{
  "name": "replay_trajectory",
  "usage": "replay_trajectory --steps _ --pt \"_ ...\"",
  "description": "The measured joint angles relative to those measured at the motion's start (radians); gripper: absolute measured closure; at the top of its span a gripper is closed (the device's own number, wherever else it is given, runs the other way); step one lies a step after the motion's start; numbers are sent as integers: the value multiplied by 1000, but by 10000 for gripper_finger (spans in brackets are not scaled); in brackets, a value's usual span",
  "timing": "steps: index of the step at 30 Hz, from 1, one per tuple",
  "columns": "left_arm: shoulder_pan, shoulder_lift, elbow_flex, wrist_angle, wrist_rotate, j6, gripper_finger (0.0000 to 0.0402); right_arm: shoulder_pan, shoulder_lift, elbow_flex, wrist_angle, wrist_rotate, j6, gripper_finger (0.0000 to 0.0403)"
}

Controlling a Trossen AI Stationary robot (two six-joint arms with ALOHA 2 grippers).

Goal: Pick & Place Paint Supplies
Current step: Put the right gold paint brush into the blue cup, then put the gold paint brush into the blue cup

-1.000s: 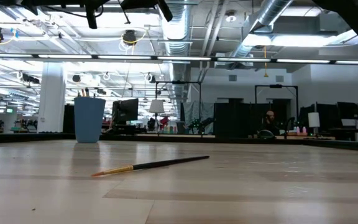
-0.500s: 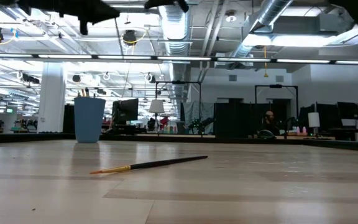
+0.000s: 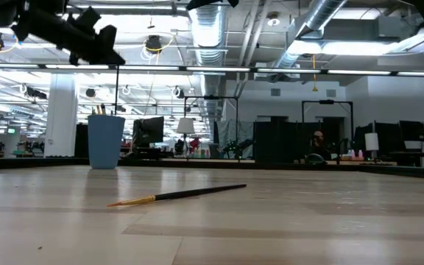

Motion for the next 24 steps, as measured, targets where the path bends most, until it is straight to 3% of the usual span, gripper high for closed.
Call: replay_trajectory --steps 7,12,19,24 --pt "3 0 -90 50 -9 -21 398 0 1 0 -74 0 0 251" --pt "3 0 -93 52 -44 -18 384 1 1 -17 -148 -1 0 229" --pt "-8 0 -93 52 -23 -18 314 7 3 -153 -173 -76 3 159" --pt "-29 -2 -93 51 -18 -51 257 41 3 -272 -135 -162 -97 146"
